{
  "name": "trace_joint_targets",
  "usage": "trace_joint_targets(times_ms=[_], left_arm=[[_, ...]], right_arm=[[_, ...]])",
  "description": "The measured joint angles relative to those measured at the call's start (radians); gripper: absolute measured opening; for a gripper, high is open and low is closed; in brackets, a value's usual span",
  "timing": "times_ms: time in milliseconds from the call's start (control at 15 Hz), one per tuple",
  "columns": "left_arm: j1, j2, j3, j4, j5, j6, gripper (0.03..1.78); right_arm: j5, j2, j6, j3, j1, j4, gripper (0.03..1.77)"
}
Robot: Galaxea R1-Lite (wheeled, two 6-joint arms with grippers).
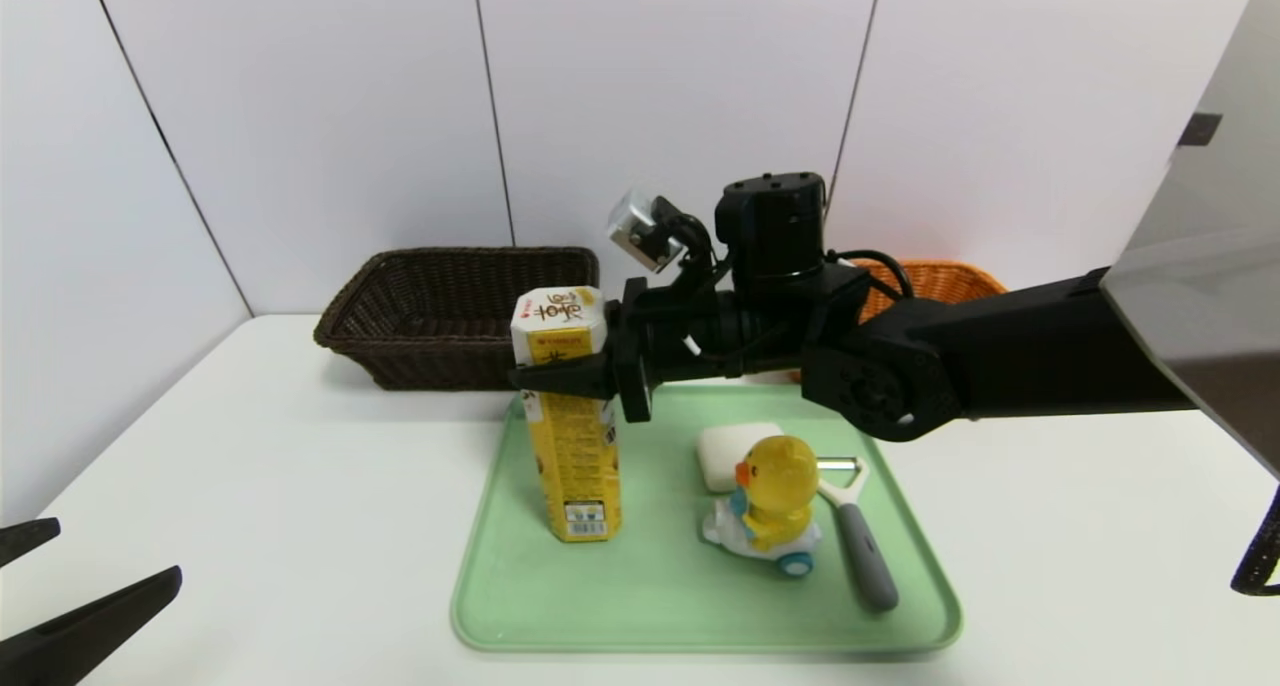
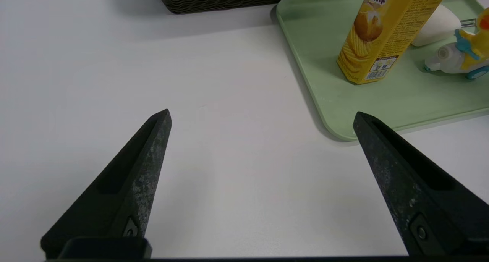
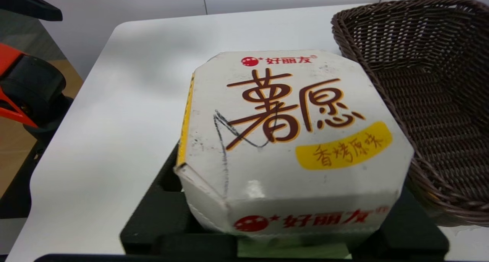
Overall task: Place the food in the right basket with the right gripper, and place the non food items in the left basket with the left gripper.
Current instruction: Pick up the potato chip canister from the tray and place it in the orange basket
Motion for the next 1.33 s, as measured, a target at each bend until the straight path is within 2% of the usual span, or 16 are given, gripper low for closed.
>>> trace_joint_targets(times_ms=[133,400,667,933,1333], left_arm=[[0.0,-0.003,0.0,0.0,0.0,0.001,1.69],[0.0,-0.005,-0.001,0.0,0.0,0.001,1.69],[0.0,-0.007,0.0,0.0,-0.002,0.001,1.69],[0.0,-0.011,-0.001,0.0,-0.002,0.001,1.69],[0.0,-0.011,-0.003,-0.005,-0.006,0.0,1.69]], right_arm=[[0.0,-0.01,0.021,0.0,-0.003,-0.006,0.83],[-0.009,-0.038,0.092,-0.039,-0.009,-0.006,0.83],[-0.067,-0.069,0.131,-0.105,-0.03,-0.014,0.83],[-0.113,-0.091,0.148,-0.181,-0.086,-0.003,0.83],[-0.12,-0.145,0.149,-0.272,-0.191,0.118,0.83]])
